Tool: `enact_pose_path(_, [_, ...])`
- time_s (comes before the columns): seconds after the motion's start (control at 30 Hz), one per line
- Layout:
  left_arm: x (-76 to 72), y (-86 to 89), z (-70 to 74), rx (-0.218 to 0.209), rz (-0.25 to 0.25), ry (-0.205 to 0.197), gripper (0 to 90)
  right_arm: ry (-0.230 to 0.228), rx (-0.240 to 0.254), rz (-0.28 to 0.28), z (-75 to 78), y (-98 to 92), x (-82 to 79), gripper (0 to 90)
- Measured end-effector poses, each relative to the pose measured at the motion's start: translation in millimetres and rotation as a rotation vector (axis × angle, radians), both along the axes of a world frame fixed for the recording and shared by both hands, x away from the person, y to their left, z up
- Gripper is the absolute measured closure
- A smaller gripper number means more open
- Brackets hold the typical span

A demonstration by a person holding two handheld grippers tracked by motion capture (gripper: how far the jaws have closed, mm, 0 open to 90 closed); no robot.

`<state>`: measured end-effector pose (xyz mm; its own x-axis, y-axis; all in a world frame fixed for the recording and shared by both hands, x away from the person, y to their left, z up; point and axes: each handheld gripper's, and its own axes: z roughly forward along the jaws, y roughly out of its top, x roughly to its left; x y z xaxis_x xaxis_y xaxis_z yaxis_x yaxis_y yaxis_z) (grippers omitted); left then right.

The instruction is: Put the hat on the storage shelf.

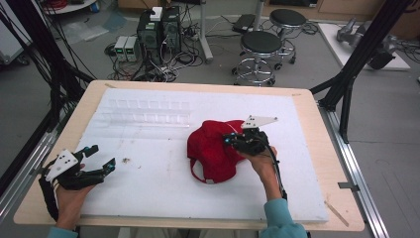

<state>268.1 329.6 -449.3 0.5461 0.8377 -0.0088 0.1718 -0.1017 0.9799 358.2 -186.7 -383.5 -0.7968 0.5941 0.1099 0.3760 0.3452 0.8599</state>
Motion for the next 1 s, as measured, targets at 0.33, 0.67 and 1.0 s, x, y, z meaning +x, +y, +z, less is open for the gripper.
enact_pose_path(0.33, [0.1,0.3,0.0,0.001,-0.003,0.0,16.9,0.049,0.108,-0.005,7.6,13.1,-5.0,86.9])
enact_pose_path(0.67, [0.2,0.5,0.0,-0.004,-0.002,0.002,16.9,0.075,0.183,-0.009,13.5,42.4,-11.3,86.9])
enact_pose_path(1.0, [0.6,1.1,0.0,-0.008,-0.003,0.003,16.9,0.081,0.159,0.057,10.1,78.6,-13.2,86.9])
